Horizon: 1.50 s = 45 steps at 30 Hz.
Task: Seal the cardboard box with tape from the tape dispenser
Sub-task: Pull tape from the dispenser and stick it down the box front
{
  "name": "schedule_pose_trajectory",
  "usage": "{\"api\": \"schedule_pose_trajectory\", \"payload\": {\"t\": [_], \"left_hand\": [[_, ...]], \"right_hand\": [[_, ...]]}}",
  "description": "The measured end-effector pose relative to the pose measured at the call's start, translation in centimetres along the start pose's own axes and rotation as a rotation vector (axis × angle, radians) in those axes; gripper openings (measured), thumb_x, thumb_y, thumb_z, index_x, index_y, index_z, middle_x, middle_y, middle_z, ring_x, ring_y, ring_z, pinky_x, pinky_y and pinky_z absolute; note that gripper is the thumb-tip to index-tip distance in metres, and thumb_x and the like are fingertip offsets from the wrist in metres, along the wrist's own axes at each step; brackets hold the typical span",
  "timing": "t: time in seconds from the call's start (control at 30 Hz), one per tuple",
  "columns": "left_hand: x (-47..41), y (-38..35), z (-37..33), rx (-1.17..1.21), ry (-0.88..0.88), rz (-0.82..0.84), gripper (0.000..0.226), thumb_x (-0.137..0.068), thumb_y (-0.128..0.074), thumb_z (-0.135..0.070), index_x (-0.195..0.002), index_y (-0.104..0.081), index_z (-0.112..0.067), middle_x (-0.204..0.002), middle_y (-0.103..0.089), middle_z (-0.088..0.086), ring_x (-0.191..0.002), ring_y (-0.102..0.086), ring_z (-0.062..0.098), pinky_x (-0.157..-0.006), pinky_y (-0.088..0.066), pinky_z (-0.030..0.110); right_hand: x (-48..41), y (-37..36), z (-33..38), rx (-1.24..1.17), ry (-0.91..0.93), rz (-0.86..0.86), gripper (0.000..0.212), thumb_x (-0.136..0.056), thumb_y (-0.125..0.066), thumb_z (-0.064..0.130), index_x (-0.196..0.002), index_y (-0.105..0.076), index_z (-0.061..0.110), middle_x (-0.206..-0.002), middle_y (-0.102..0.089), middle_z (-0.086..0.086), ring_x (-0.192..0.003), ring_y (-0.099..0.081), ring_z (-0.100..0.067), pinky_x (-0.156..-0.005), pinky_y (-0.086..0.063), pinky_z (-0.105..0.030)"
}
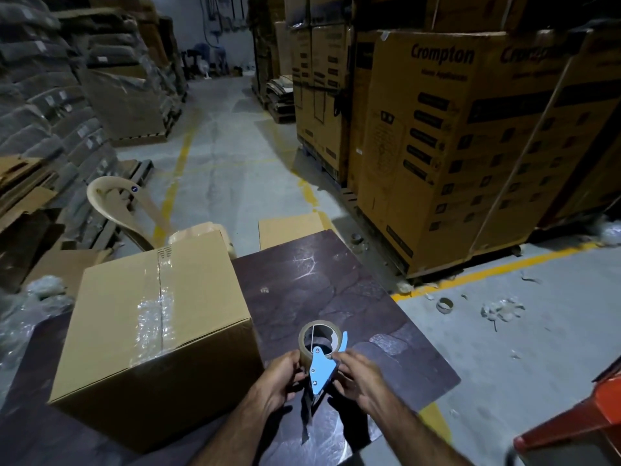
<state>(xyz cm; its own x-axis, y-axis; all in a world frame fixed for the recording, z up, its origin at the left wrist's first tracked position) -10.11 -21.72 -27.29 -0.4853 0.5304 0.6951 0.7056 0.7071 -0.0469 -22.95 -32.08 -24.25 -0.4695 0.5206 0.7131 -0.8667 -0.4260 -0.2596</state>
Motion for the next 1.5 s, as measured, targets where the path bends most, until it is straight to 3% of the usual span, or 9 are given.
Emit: {"api": "schedule_pose_trajectory", "payload": {"t": [0.23,0.4,0.5,0.7,0.9,1.2,1.33,1.43,1.5], "left_hand": [[-0.7,-0.5,1.0,-0.021,0.026,0.014,0.04,-0.097,-0.035,-0.044,-0.109,-0.068,-0.025,-0.111,-0.07,-0.011,-0.108,-0.056,0.011,-0.08,-0.029,0.036],[-1.1,-0.7,1.6,0.018,0.004,0.032,0.033,-0.095,-0.045,-0.031,-0.075,-0.068,-0.02,-0.077,-0.071,-0.006,-0.079,-0.054,0.011,-0.07,-0.037,0.03],[-1.7,-0.4,1.8,0.064,-0.03,0.013,0.035,-0.096,-0.046,-0.03,-0.078,-0.072,-0.017,-0.078,-0.073,0.001,-0.074,-0.055,0.014,-0.071,-0.042,0.027],[-1.1,-1.5,1.4,0.033,-0.047,0.009,0.029,-0.101,-0.038,-0.016,-0.102,-0.065,-0.005,-0.086,-0.074,0.016,-0.044,-0.055,0.004,-0.041,-0.043,0.014],[-0.2,-1.0,1.0,0.014,0.001,0.042,0.031,-0.099,-0.044,-0.024,-0.105,-0.07,-0.008,-0.099,-0.075,0.01,-0.095,-0.067,0.022,-0.072,-0.05,0.029],[0.2,-0.8,0.4,-0.074,-0.001,0.002,0.034,-0.096,-0.047,-0.032,-0.106,-0.072,-0.011,-0.108,-0.073,0.008,-0.105,-0.066,0.023,-0.101,-0.048,0.042],[-0.1,-0.8,0.3,-0.115,0.002,-0.018,0.037,-0.095,-0.046,-0.037,-0.107,-0.071,-0.013,-0.108,-0.073,0.006,-0.102,-0.066,0.021,-0.097,-0.051,0.039],[2.0,-1.5,-1.1,-0.141,-0.014,-0.039,0.035,-0.098,-0.041,-0.031,-0.097,-0.068,-0.01,-0.082,-0.07,0.008,-0.067,-0.06,0.017,-0.057,-0.047,0.021],[2.7,-1.6,-2.0,-0.222,-0.033,-0.075,0.03,-0.098,-0.041,-0.022,-0.088,-0.067,-0.01,-0.074,-0.065,0.006,-0.06,-0.053,0.018,-0.053,-0.037,0.023]], "right_hand": [[-1.3,0.5,-0.9,0.064,0.022,-0.03,0.016,-0.076,-0.072,0.004,-0.089,-0.07,0.013,-0.068,-0.073,-0.006,-0.064,-0.062,-0.019,-0.058,-0.046,-0.025],[-2.1,0.2,-1.3,0.08,0.025,-0.039,0.024,-0.078,-0.07,0.003,-0.099,-0.068,0.015,-0.076,-0.072,-0.01,-0.064,-0.064,-0.02,-0.055,-0.049,-0.024],[-2.6,0.1,-1.5,0.074,0.031,-0.044,0.023,-0.078,-0.069,0.003,-0.097,-0.068,0.015,-0.068,-0.07,-0.007,-0.06,-0.062,-0.02,-0.055,-0.047,-0.024],[-3.2,0.1,-1.3,0.085,0.047,-0.062,0.018,-0.081,-0.065,0.0,-0.087,-0.065,0.017,-0.072,-0.068,-0.008,-0.064,-0.064,-0.02,-0.06,-0.051,-0.028],[-3.7,-0.1,-1.2,0.154,0.043,-0.064,0.02,-0.081,-0.064,-0.002,-0.088,-0.066,0.016,-0.077,-0.07,-0.01,-0.067,-0.066,-0.022,-0.056,-0.053,-0.028],[-4.7,-0.3,-1.2,0.231,0.063,-0.116,0.021,-0.076,-0.061,-0.004,-0.091,-0.066,0.009,-0.08,-0.069,-0.011,-0.061,-0.063,-0.018,-0.051,-0.05,-0.026],[-5.1,0.0,-1.1,0.295,0.073,-0.132,0.017,-0.07,-0.06,-0.004,-0.081,-0.067,0.007,-0.071,-0.065,-0.011,-0.059,-0.06,-0.019,-0.052,-0.051,-0.027],[-6.6,0.8,-1.0,0.421,0.135,-0.229,0.005,-0.061,-0.066,0.011,-0.064,-0.065,0.008,-0.061,-0.06,-0.01,-0.057,-0.058,-0.025,-0.057,-0.058,-0.04],[-10.9,2.2,-1.5,0.555,0.218,-0.279,0.019,-0.056,-0.066,0.028,-0.058,-0.061,0.01,-0.057,-0.056,-0.009,-0.057,-0.058,-0.027,-0.058,-0.059,-0.047]]}}
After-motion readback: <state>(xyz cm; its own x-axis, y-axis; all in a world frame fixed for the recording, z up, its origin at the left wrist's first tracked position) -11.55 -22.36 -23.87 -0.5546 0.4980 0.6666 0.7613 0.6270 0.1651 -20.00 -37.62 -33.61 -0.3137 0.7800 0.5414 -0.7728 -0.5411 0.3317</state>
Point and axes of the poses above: each hand's wrist, its own x-axis away from the middle knuckle, its own y-axis out of the back of the hand, z = x × y, the point moved 3 cm from there along -x, towards the middle knuckle
